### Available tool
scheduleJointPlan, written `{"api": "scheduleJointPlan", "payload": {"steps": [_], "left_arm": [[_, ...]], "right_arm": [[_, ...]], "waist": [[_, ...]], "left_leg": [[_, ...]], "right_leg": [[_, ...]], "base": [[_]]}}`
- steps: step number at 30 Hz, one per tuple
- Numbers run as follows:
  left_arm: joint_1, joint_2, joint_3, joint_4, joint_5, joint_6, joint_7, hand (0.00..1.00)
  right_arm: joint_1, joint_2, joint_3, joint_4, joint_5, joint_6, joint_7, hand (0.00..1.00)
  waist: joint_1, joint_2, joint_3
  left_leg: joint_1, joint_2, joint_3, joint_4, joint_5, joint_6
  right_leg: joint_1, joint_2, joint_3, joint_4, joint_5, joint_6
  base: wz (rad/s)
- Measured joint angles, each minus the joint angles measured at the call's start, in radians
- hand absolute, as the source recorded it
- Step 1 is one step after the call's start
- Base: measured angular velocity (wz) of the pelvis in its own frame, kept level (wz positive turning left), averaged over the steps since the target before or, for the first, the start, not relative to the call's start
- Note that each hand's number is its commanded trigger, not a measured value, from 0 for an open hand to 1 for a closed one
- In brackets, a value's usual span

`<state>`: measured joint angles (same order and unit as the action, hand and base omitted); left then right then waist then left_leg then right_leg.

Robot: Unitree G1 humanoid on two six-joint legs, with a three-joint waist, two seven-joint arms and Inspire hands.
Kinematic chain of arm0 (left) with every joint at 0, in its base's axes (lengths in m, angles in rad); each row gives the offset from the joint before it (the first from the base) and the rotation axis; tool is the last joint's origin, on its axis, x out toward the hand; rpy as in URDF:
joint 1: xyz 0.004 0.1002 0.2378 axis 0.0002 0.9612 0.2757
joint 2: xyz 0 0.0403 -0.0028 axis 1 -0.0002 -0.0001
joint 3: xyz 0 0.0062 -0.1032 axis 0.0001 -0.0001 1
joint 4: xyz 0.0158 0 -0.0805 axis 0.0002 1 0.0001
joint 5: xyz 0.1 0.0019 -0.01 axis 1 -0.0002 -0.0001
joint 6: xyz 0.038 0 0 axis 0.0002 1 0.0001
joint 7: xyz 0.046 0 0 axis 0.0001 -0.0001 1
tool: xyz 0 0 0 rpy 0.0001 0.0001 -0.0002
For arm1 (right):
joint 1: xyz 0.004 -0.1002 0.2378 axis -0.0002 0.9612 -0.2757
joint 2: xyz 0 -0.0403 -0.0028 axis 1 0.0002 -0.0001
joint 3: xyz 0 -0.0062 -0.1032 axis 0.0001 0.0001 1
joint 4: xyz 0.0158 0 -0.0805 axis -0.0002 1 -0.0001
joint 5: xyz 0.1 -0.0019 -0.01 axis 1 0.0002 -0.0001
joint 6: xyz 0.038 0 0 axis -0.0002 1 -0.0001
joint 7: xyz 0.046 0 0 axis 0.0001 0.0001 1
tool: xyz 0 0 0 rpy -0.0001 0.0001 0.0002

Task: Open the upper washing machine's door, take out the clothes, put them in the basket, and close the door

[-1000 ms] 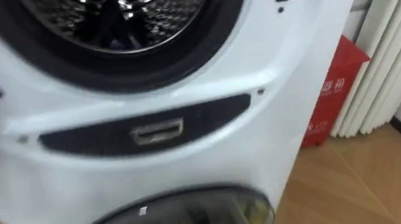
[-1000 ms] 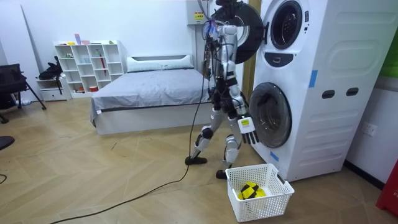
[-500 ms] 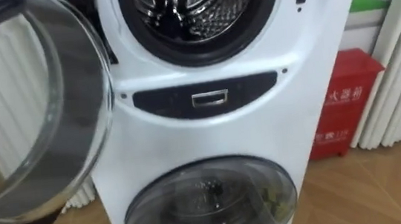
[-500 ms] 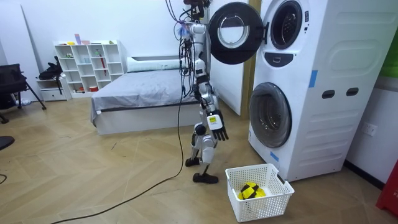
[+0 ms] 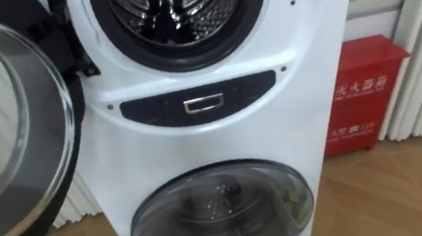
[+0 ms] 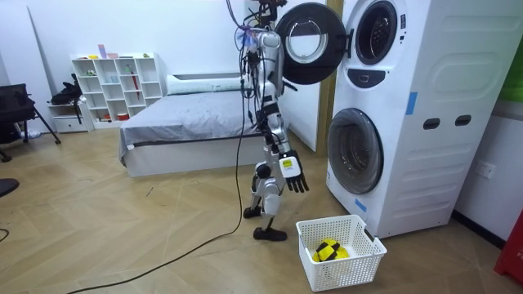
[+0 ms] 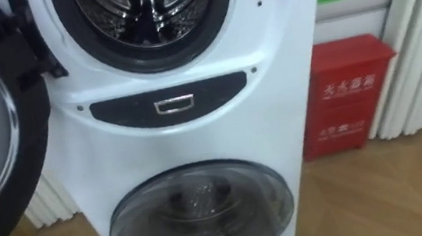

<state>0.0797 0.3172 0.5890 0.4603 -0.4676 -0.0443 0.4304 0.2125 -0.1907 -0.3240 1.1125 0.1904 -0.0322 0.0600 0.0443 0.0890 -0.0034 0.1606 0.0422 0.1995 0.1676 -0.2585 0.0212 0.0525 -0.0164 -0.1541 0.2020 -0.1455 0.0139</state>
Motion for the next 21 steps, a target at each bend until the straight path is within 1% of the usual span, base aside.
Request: {"api": "scheduleJointPlan", "payload": {"steps": [1,3,4,5,6,7,8,10,11,12,13,15,16,17,18,19,20,21], "left_arm": [[0.000,0.006,0.006,-0.070,0.006,0.000,0.009,0.00],[0.002,0.018,0.020,-0.109,0.040,-0.004,0.009,0.00],[-0.002,0.022,0.030,-0.150,0.042,0.010,0.022,0.00],[-0.003,0.024,0.039,-0.172,0.042,0.013,0.024,0.00],[-0.003,0.031,0.048,-0.217,0.042,0.018,0.034,0.00],[-0.003,0.046,0.049,-0.263,0.040,0.024,0.049,0.00],[-0.004,0.056,0.049,-0.276,0.040,0.026,0.051,0.00],[-0.028,0.105,0.057,-0.283,0.040,0.049,0.068,0.00],[-0.036,0.114,0.059,-0.283,0.041,0.051,0.069,0.00],[-0.038,0.139,0.061,-0.285,0.042,0.055,0.072,0.00],[-0.045,0.156,0.066,-0.286,0.042,0.072,0.073,0.00],[-0.066,0.162,0.068,-0.308,0.048,0.089,0.079,0.00],[-0.068,0.162,0.071,-0.354,0.048,0.103,0.088,0.00],[-0.068,0.162,0.075,-0.379,0.048,0.106,0.090,0.00],[-0.068,0.162,0.078,-0.427,0.055,0.109,0.097,0.00],[-0.068,0.158,0.077,-0.480,0.104,0.113,0.109,0.00],[-0.068,0.155,0.077,-0.509,0.128,0.114,0.110,0.00],[-0.068,0.140,0.077,-0.579,0.165,0.115,0.110,0.00]], "right_arm": [[0.011,0.006,-0.003,-0.022,-0.003,0.000,0.007,0.00],[0.007,0.006,-0.007,-0.026,-0.028,-0.001,0.009,0.00],[0.012,0.007,-0.010,-0.025,-0.043,-0.001,0.009,0.00],[0.015,0.008,-0.012,-0.025,-0.045,0.000,0.009,0.00],[0.015,0.011,-0.013,-0.026,-0.052,0.000,0.009,0.00],[0.014,0.012,-0.013,-0.029,-0.055,0.001,0.009,0.00],[0.011,0.012,-0.013,-0.031,-0.061,0.001,0.009,0.00],[0.011,0.019,-0.013,-0.044,-0.091,0.013,0.019,0.00],[0.012,0.022,-0.012,-0.047,-0.100,0.015,0.028,0.00],[0.016,0.024,-0.012,-0.047,-0.109,0.020,0.042,0.00],[0.015,0.023,-0.012,-0.046,-0.113,0.022,0.048,0.00],[0.017,0.024,-0.012,-0.025,-0.113,0.022,0.053,0.00],[0.017,0.026,-0.012,-0.012,-0.112,0.023,0.055,0.00],[0.016,0.026,-0.011,-0.005,-0.111,0.023,0.058,0.00],[0.013,0.025,-0.010,0.008,-0.113,0.023,0.064,0.00],[0.011,0.025,0.002,0.014,-0.126,0.023,0.066,0.00],[0.009,0.025,0.012,0.018,-0.130,0.022,0.069,0.00],[0.005,0.024,0.025,0.028,-0.130,0.022,0.080,0.00]], "waist": [[0.016,0.000,0.0001],[0.020,-0.007,0.0031],[0.021,-0.016,-0.0007],[0.021,-0.022,-0.0014],[0.026,-0.032,-0.0022],[0.030,-0.039,-0.0014],[0.031,-0.040,-0.0001],[0.034,-0.037,0.0023],[0.036,-0.037,0.0025],[0.036,-0.033,0.0046],[0.033,-0.028,0.0080],[0.028,-0.024,0.0087],[0.028,-0.024,0.0093],[0.028,-0.025,0.0098],[0.028,-0.024,0.0113],[0.028,-0.024,0.0121],[0.028,-0.025,0.0126],[0.028,-0.025,0.0134]], "left_leg": [[-0.001,0.000,-0.006,0.000,0.000,0.000],[-0.002,0.002,-0.016,0.000,0.000,0.000],[-0.003,0.002,-0.029,0.000,0.000,0.000],[-0.003,0.000,-0.036,0.000,0.000,0.000],[-0.003,0.000,-0.040,0.002,0.000,-0.001],[-0.008,0.001,-0.046,0.003,0.000,-0.001],[-0.011,0.000,-0.050,0.003,0.000,-0.001],[-0.018,-0.002,-0.067,0.004,0.000,-0.001],[-0.018,-0.002,-0.070,0.004,0.000,-0.001],[-0.020,-0.002,-0.075,0.005,0.000,-0.001],[-0.018,-0.003,-0.083,0.007,0.000,-0.001],[-0.028,-0.005,-0.106,0.017,0.000,-0.001],[-0.037,-0.008,-0.121,0.023,0.000,0.001],[-0.042,-0.009,-0.125,0.025,0.001,0.002],[-0.049,-0.015,-0.139,0.029,0.003,0.005],[-0.053,-0.020,-0.154,0.030,0.006,0.009],[-0.054,-0.019,-0.162,0.030,0.008,0.011],[-0.056,-0.023,-0.176,0.031,0.011,0.016]], "right_leg": [[-0.001,0.001,-0.004,0.000,-0.001,-0.001],[0.004,0.001,-0.014,-0.004,-0.004,-0.002],[0.014,0.000,-0.012,-0.017,-0.004,-0.002],[0.017,0.000,-0.012,-0.021,-0.004,-0.002],[0.017,0.001,-0.012,-0.025,-0.004,-0.002],[0.021,0.000,-0.012,-0.035,-0.004,-0.002],[0.020,0.000,-0.012,-0.036,-0.004,-0.002],[0.020,-0.002,-0.013,-0.033,-0.004,-0.002],[0.021,-0.002,-0.013,-0.034,-0.004,-0.002],[0.026,-0.002,-0.015,-0.035,-0.004,-0.002],[0.034,-0.003,-0.021,-0.037,-0.003,-0.002],[0.039,-0.007,-0.041,-0.036,-0.003,-0.001],[0.036,-0.010,-0.043,-0.037,-0.002,0.000],[0.034,-0.012,-0.041,-0.036,-0.002,0.000],[0.033,-0.015,-0.039,-0.036,-0.002,0.001],[0.035,-0.018,-0.035,-0.035,-0.001,0.002],[0.037,-0.020,-0.032,-0.034,-0.001,0.002],[0.040,-0.025,-0.029,-0.033,0.000,0.005]], "base": [[0.11],[0.12],[0.25],[0.28],[0.19],[0.17],[0.20],[0.23],[0.17],[0.16],[0.21],[0.41],[0.46],[0.40],[0.41],[0.40],[0.43],[0.43]]}}
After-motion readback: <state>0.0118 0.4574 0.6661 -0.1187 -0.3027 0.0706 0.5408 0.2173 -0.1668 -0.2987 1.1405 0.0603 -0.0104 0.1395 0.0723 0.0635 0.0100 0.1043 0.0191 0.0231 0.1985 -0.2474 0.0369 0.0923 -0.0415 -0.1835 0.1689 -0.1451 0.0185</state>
